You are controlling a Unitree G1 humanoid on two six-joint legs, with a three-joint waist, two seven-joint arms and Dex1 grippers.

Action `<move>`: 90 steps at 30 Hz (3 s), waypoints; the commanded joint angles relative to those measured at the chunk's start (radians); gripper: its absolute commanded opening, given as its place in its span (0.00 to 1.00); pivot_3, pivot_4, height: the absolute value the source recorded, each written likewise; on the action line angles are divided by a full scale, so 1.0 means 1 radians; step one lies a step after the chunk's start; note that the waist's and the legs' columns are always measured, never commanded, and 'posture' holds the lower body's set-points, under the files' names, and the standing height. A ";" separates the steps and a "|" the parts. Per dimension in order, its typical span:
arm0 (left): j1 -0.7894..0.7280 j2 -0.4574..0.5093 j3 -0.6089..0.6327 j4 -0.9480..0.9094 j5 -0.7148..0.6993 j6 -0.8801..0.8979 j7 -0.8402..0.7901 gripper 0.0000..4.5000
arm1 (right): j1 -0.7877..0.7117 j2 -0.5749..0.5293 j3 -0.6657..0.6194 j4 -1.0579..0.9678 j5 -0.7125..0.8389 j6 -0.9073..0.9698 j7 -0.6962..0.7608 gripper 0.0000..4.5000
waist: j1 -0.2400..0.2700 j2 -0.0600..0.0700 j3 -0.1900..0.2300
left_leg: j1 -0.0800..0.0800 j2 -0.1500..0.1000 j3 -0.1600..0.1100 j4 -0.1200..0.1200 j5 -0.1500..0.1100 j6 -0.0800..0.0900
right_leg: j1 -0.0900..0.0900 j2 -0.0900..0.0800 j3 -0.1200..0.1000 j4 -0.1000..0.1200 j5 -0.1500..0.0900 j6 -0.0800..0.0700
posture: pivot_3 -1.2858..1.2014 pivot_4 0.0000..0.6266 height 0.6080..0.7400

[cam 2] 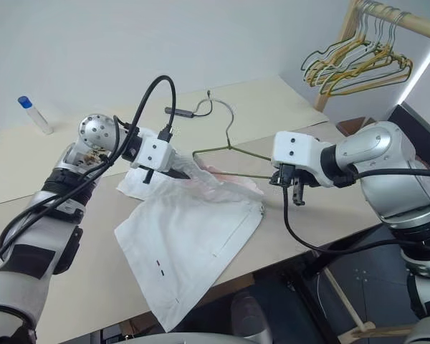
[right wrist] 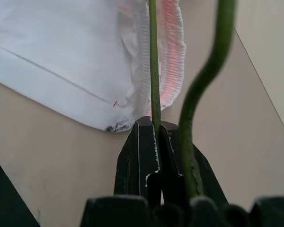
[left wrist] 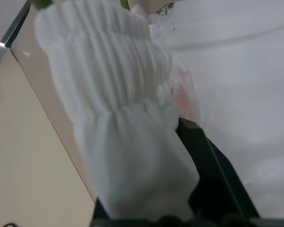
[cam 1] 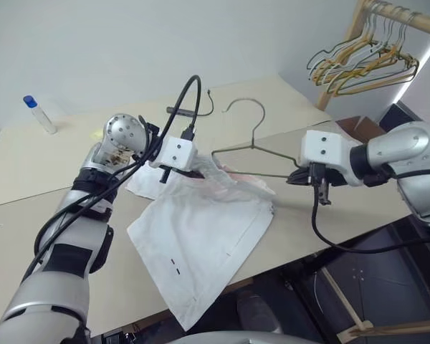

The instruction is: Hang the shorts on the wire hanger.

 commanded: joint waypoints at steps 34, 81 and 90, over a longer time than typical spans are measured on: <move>0.186 0.118 0.164 -0.302 -0.122 0.416 0.102 0.00 | 0.295 0.670 -0.279 0.353 0.145 -0.011 -0.616 0.71 | 0.039 0.001 -0.001 | 0.002 -0.002 -0.002 0.000 0.000 0.000 | -0.002 0.001 0.002 0.010 0.001 -0.001 | 0.43 0.00 1.00; 0.197 0.211 0.013 -0.114 0.114 0.367 0.226 0.00 | 0.370 0.325 -0.323 0.030 0.336 -0.015 -0.560 0.06 | 0.046 0.000 -0.001 | 0.001 -0.002 -0.001 0.001 0.000 0.000 | -0.003 0.001 0.002 0.009 0.001 0.000 | 0.41 0.00 1.00; 0.128 0.100 0.023 -0.070 0.140 0.404 0.304 0.00 | 0.365 0.296 -0.258 -0.059 0.301 -0.045 -0.515 0.69 | 0.055 -0.001 -0.001 | 0.000 -0.002 -0.001 0.001 0.000 0.000 | -0.003 0.000 0.001 0.007 0.001 0.000 | 0.41 0.00 1.00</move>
